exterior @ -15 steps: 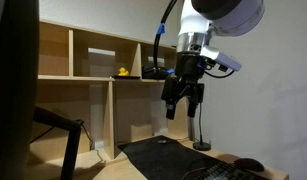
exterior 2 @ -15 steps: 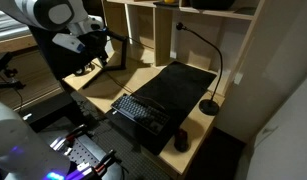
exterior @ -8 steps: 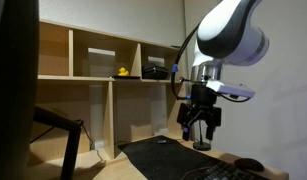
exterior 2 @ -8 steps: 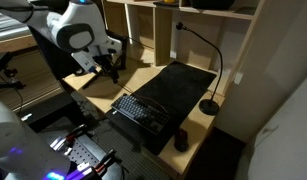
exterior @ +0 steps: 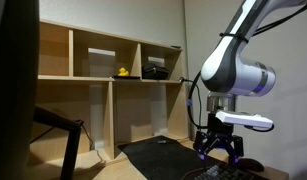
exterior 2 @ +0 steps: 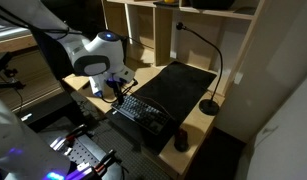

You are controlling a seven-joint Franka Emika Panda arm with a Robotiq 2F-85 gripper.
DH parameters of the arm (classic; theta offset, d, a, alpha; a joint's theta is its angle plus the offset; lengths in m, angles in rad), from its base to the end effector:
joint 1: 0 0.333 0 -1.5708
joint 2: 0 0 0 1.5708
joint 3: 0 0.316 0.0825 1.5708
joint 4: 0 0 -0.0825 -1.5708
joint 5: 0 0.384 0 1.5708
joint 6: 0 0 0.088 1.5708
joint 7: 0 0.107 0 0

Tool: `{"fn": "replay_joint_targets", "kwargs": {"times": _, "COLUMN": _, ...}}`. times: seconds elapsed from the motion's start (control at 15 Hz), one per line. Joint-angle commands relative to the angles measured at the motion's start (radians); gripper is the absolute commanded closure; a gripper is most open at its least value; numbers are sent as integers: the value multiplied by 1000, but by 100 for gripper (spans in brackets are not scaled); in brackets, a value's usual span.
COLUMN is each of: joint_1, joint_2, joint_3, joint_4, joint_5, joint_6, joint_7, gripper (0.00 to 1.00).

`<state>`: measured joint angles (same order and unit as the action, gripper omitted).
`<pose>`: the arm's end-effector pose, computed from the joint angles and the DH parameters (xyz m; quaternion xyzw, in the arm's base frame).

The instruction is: Press a button on the keyboard.

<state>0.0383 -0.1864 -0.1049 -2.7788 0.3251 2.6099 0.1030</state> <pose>0.3810 -0.0304 0.2678 -0.9708 0.2210 -0.0050 0.0929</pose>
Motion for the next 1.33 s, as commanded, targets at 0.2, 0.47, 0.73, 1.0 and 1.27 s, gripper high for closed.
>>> {"fn": "replay_joint_targets", "kwargs": {"times": 0.2, "joint_1": -67, "joint_2": 299, "joint_3": -3, "joint_4": 238, "joint_5": 2, "joint_6": -102, "joint_7": 131, "gripper": 0}}
{"fn": "replay_joint_targets", "kwargs": {"times": 0.47, "joint_1": -88, "joint_2": 499, "joint_3": 0, "joint_4": 479, "joint_5": -4, "joint_6": -214, "joint_7": 251, "gripper": 0}}
{"fn": "replay_joint_targets", "kwargs": {"times": 0.73, "joint_1": -75, "joint_2": 557, "joint_3": 20, "joint_4": 733, "joint_5": 8, "joint_6": -405, "joint_7": 351, "gripper": 0}}
{"fn": "replay_joint_targets", "kwargs": {"times": 1.0, "joint_1": -67, "joint_2": 537, "joint_3": 32, "joint_4": 790, "joint_5": 1, "joint_6": -441, "joint_7": 358, "gripper": 0}}
{"fn": "replay_joint_targets", "kwargs": {"times": 1.27, "joint_1": -70, "joint_2": 539, "joint_3": 38, "joint_4": 854, "joint_5": -7, "joint_6": -575, "joint_7": 359, "gripper": 0}}
